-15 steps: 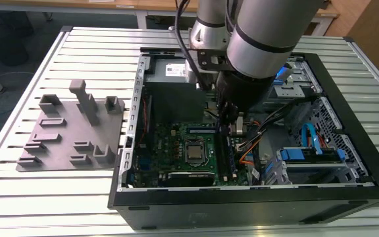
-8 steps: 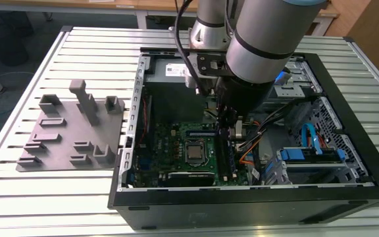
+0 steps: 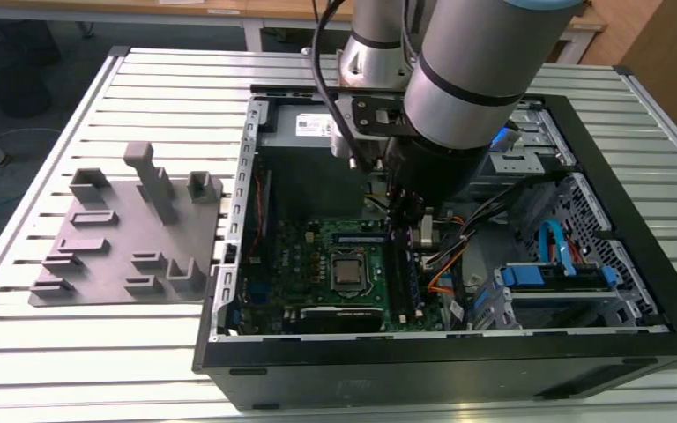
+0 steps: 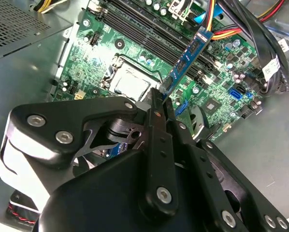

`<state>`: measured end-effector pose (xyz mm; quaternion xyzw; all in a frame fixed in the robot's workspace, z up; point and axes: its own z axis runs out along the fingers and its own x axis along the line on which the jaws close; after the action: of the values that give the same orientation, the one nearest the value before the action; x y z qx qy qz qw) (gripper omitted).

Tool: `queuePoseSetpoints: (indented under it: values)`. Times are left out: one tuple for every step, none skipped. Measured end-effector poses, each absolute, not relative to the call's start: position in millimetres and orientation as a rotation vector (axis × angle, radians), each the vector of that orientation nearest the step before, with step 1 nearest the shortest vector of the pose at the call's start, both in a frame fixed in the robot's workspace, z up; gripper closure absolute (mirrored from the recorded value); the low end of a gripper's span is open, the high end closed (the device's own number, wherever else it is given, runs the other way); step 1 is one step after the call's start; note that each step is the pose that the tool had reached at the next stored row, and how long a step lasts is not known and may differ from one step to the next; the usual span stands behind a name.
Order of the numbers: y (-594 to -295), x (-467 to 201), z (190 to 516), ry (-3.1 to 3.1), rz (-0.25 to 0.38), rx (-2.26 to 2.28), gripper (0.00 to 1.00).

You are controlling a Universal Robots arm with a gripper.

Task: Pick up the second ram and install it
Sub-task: 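Insert the second ram into the second slot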

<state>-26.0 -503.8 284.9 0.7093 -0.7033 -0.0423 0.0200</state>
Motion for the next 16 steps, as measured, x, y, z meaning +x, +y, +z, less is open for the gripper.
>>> queuePoseSetpoints:
  values:
    - [-503.8,-26.0,284.9,-2.182,-0.131,2.2,0.89]
    - [-503.8,-26.0,284.9,-2.182,-0.131,2.201,0.89]
    - [-503.8,-26.0,284.9,-2.182,-0.131,2.201,0.89]
    - [-503.8,-26.0,284.8,-2.182,-0.131,2.201,0.89]
    - [-503.8,-26.0,284.8,-2.183,-0.131,2.199,0.89]
    - [-503.8,-26.0,284.8,-2.189,-0.131,2.194,0.89]
    - [-503.8,-26.0,284.7,-2.198,-0.132,2.185,0.89]
    - [-503.8,-26.0,284.6,-2.216,-0.132,2.168,0.89]
    - [-503.8,-26.0,284.5,-2.234,-0.133,2.15,0.89]
    - [-503.8,-25.9,284.4,-2.252,-0.133,2.132,0.89]
    - [-503.8,-25.9,284.3,-2.271,-0.134,2.113,0.89]
    - [-503.8,-25.9,284.2,-2.291,-0.134,2.093,0.89]
    - [-503.8,-26.0,284.1,-2.31,-0.135,2.073,0.89]
    - [-503.8,-26.0,283.9,-2.329,-0.135,2.052,0.89]
    - [-503.8,-26.0,283.9,-2.349,-0.136,2.031,0.89]
    - [-503.8,-26.0,283.8,-2.368,-0.136,2.01,0.89]
